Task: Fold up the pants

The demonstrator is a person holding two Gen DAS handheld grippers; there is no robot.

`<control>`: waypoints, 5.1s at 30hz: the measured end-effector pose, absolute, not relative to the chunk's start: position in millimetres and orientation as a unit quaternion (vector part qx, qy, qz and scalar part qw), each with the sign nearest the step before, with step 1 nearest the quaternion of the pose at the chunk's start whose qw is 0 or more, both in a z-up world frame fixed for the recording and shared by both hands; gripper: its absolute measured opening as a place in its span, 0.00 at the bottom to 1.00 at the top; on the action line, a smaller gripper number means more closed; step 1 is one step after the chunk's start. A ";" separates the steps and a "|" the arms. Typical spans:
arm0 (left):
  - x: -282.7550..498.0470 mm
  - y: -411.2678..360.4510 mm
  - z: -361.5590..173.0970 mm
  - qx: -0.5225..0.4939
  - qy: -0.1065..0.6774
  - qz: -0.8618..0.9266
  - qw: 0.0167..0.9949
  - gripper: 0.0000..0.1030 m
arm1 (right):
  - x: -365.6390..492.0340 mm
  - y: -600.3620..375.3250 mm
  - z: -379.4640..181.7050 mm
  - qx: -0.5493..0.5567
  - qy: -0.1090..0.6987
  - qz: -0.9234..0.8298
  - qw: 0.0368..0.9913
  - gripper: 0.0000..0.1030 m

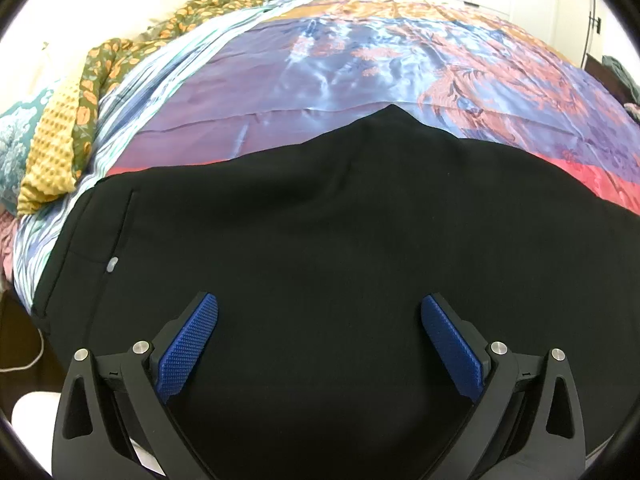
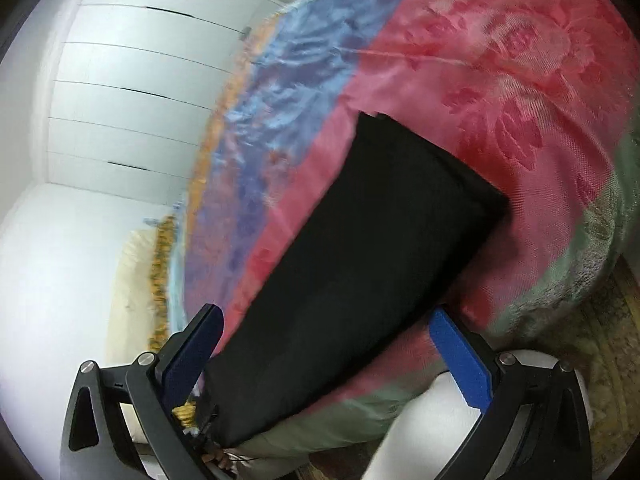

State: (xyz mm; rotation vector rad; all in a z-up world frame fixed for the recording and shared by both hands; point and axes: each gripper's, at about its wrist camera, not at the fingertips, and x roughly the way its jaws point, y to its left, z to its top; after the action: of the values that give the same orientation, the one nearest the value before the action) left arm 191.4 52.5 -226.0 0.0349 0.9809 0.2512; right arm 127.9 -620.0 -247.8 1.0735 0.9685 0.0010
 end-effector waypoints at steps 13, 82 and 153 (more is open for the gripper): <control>192.2 52.7 -227.4 0.016 0.470 0.121 0.874 1.00 | 133.0 -645.3 -263.9 0.551 0.385 0.020 0.740 0.83; 150.3 -40.2 -187.4 -0.089 0.499 -0.094 0.857 0.06 | 117.1 -277.5 -171.7 0.015 0.346 0.122 0.930 0.99; 161.6 0.8 -216.4 -0.051 0.500 -0.051 0.863 0.18 | 285.0 -307.9 -231.9 0.208 0.525 0.259 0.784 0.85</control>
State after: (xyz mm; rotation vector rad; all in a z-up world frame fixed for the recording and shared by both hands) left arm 161.6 0.8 -216.4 -0.1078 1.0475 -0.1077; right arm 285.0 -307.9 -231.9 0.4484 1.1321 0.5583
